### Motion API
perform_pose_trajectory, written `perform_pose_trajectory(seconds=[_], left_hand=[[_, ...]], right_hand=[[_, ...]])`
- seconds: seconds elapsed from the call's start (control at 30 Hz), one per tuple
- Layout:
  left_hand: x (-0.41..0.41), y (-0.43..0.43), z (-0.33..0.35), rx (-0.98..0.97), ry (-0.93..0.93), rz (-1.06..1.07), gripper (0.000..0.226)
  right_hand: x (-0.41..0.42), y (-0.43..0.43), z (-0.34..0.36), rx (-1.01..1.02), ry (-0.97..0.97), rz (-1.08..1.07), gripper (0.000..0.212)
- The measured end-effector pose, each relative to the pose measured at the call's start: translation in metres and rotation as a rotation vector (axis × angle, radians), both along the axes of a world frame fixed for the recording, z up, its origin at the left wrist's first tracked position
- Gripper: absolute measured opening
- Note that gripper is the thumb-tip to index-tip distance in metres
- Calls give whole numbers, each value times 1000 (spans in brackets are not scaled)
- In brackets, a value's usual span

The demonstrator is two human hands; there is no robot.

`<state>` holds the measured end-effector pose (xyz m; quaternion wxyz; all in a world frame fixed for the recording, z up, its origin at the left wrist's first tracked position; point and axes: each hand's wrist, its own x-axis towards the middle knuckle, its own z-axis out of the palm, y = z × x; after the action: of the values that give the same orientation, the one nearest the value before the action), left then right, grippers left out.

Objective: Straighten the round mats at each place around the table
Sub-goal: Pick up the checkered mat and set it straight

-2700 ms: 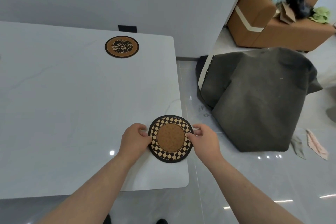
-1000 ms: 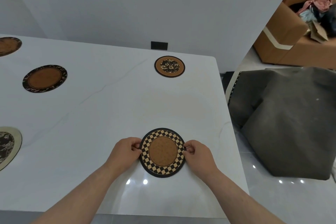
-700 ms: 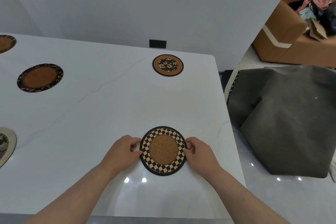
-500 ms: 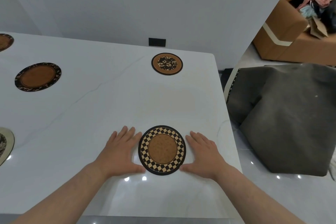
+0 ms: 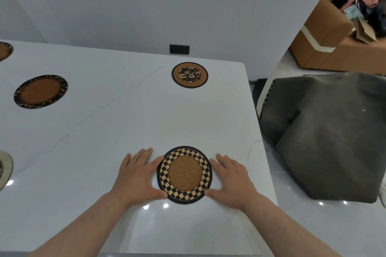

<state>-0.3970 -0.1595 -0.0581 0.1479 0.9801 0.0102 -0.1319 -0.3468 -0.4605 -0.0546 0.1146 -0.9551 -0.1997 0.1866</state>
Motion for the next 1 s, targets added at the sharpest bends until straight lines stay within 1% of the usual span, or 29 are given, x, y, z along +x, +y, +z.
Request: perform_pose_trajectory(seconds=[0.17,0.47,0.77,1.0], left_hand=[[3,0,0,-23,28,11,115],[5,9,-1,-67,40,-32,114],[4,6,-2,-50,22,-16,114],[4,3,-3,-26,16,-17,113]], right_hand=[[0,1,1,-19,2,5,96],[-1,9,1,-44,-20,-19,95],[1,4,-2,-11,6,-17,99],[1,3,-4,17,-11,-36,103]])
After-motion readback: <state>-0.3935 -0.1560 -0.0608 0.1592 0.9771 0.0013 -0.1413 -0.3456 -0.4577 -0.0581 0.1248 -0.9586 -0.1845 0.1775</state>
